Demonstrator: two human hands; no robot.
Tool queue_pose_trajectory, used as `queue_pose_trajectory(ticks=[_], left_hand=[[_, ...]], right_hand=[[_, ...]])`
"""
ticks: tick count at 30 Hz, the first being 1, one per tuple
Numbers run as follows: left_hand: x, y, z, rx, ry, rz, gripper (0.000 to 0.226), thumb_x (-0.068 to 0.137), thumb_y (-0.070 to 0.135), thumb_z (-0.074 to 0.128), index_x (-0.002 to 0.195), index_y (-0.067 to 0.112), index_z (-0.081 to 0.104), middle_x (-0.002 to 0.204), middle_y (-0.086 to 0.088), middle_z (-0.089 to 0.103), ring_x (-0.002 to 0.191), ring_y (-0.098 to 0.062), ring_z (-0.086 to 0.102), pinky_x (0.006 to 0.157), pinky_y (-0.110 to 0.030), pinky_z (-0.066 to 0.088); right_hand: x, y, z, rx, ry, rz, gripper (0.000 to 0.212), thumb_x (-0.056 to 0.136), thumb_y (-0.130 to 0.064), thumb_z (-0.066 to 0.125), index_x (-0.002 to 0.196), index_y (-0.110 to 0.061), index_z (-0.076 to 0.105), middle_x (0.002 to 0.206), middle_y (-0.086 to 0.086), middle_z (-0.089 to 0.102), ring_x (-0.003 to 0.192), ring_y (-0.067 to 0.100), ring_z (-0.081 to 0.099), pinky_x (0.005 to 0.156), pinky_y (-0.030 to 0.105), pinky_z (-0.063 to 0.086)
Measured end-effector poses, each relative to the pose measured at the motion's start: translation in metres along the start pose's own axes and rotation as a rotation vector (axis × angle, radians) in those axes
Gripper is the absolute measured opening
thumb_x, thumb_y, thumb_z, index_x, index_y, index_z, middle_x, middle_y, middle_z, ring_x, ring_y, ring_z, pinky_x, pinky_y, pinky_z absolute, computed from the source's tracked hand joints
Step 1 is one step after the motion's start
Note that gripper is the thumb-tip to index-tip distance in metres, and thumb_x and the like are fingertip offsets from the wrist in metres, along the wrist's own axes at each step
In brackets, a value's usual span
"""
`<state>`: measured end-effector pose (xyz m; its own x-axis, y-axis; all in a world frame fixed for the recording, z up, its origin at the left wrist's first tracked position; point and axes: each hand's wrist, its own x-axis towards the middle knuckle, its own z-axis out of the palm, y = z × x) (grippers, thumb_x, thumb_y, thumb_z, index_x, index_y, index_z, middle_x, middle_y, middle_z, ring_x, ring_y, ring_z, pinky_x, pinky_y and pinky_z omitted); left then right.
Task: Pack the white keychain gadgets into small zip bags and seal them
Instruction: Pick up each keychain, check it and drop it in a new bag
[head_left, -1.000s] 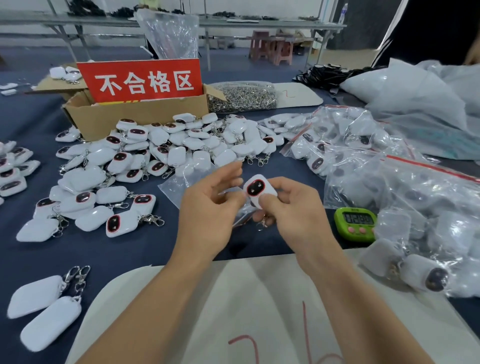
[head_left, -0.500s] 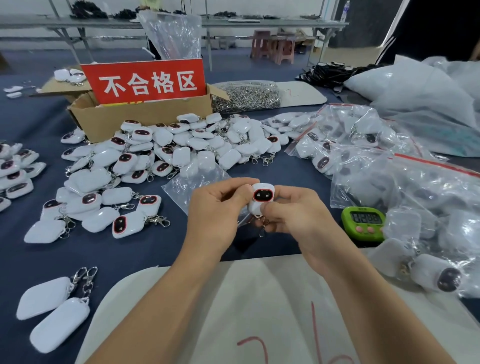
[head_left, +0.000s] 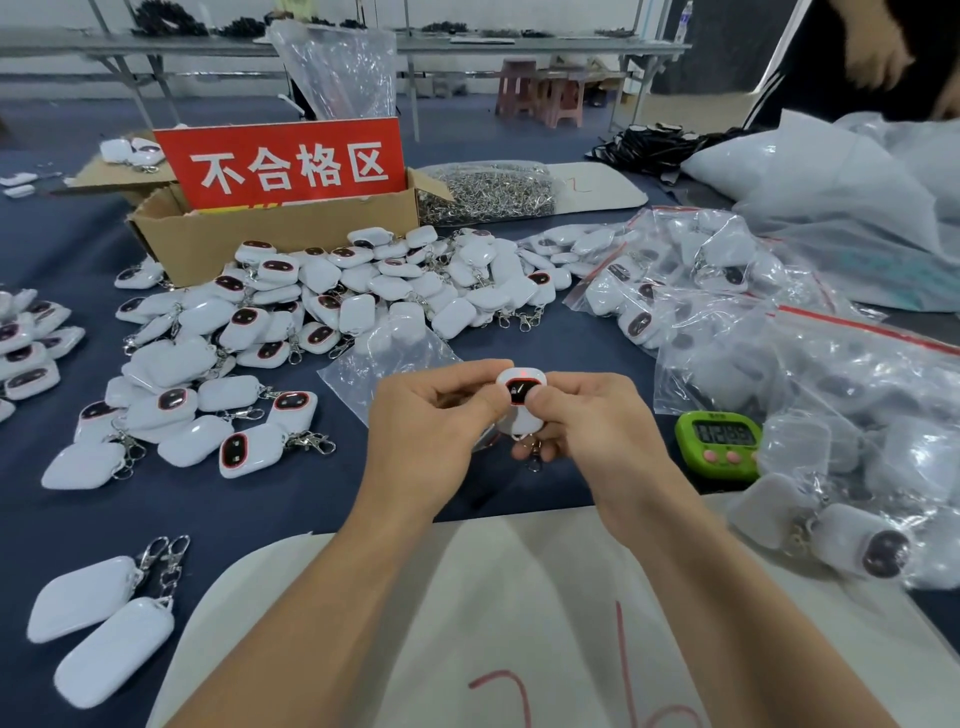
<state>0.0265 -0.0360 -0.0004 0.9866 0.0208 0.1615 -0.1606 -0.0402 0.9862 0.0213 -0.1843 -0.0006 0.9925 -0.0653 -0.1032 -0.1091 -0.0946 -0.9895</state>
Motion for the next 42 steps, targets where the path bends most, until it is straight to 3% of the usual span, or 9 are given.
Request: queue_pose_trajectory(ticks=[8,11,14,17,21,25,35,39,42], left_hand=[[-0.0022,-0.0008,0.0035,0.028,0.007,-0.015,0.021,0.086,0.015,0.078,0.091,0.035,0.082,0.086,0.008,0.079,0.080,-0.011,0.075,0.069,-0.015,0.055],[-0.0011,0.0000,0.0021,-0.007,0.008,-0.041,0.030,0.084,0.007,0.078,0.082,0.036,0.082,0.079,0.003,0.078,0.072,-0.009,0.072,0.064,-0.014,0.054],[-0.0013,-0.0012,0.0023,0.019,0.029,-0.024,0.039,0.081,0.000,0.076,0.078,0.038,0.081,0.074,0.001,0.077,0.067,-0.013,0.072,0.063,-0.017,0.055],[-0.0009,-0.0023,0.0039,0.050,0.048,0.007,0.044,0.081,0.000,0.076,0.075,0.044,0.079,0.072,0.006,0.076,0.065,-0.009,0.071,0.061,-0.015,0.054],[0.0011,-0.0028,0.0041,0.017,0.041,-0.010,0.033,0.082,0.012,0.081,0.079,0.045,0.080,0.078,0.008,0.078,0.073,-0.013,0.074,0.062,-0.013,0.053],[0.0015,-0.0030,0.0047,-0.004,0.046,-0.028,0.027,0.083,0.011,0.081,0.082,0.038,0.081,0.081,0.008,0.079,0.076,-0.011,0.075,0.063,-0.011,0.052],[-0.0013,-0.0026,0.0038,0.004,-0.016,0.067,0.029,0.089,0.009,0.077,0.096,0.037,0.079,0.084,0.008,0.079,0.078,-0.016,0.076,0.068,-0.017,0.056],[-0.0021,-0.0020,0.0044,0.036,-0.005,0.119,0.025,0.085,0.019,0.078,0.091,0.044,0.079,0.086,0.012,0.079,0.079,-0.014,0.075,0.069,-0.018,0.057],[-0.0029,-0.0038,0.0051,0.160,0.083,0.184,0.023,0.083,0.021,0.081,0.086,0.044,0.078,0.078,0.016,0.075,0.073,-0.006,0.070,0.067,-0.008,0.050]], right_hand=[[-0.0009,-0.0002,-0.0009,0.010,-0.092,-0.016,0.025,0.098,-0.009,0.054,0.092,-0.006,0.078,0.086,0.021,0.075,0.062,0.022,0.065,0.056,0.027,0.048],[-0.0025,0.0008,0.0004,-0.014,-0.109,-0.037,0.025,0.097,-0.009,0.054,0.092,-0.011,0.079,0.087,0.017,0.076,0.063,0.021,0.064,0.057,0.027,0.049],[-0.0015,0.0024,0.0029,-0.057,-0.104,-0.043,0.020,0.089,-0.015,0.057,0.089,-0.013,0.078,0.089,0.021,0.073,0.065,0.021,0.060,0.064,0.036,0.049],[-0.0018,0.0023,0.0046,-0.054,-0.117,-0.031,0.026,0.075,-0.023,0.059,0.091,-0.016,0.078,0.088,0.017,0.074,0.067,0.018,0.057,0.065,0.035,0.049],[-0.0024,0.0028,0.0039,-0.035,-0.144,-0.047,0.028,0.070,-0.026,0.066,0.094,-0.022,0.079,0.085,0.012,0.077,0.064,0.014,0.060,0.059,0.025,0.047],[-0.0024,0.0029,0.0053,-0.013,-0.128,-0.054,0.031,0.064,-0.030,0.066,0.091,-0.023,0.078,0.085,0.017,0.076,0.062,0.014,0.059,0.058,0.028,0.047],[-0.0006,0.0020,0.0016,0.009,-0.041,-0.091,0.023,0.071,-0.008,0.061,0.087,-0.006,0.077,0.077,0.025,0.070,0.062,0.020,0.054,0.058,0.033,0.044],[-0.0026,0.0007,0.0026,0.007,-0.022,-0.106,0.022,0.073,-0.012,0.061,0.086,-0.014,0.078,0.071,0.016,0.070,0.058,0.016,0.053,0.059,0.031,0.045],[-0.0014,-0.0001,0.0030,-0.058,0.155,-0.214,0.011,0.077,-0.014,0.071,0.081,-0.021,0.077,0.066,-0.003,0.072,0.060,0.011,0.061,0.064,0.028,0.049]])
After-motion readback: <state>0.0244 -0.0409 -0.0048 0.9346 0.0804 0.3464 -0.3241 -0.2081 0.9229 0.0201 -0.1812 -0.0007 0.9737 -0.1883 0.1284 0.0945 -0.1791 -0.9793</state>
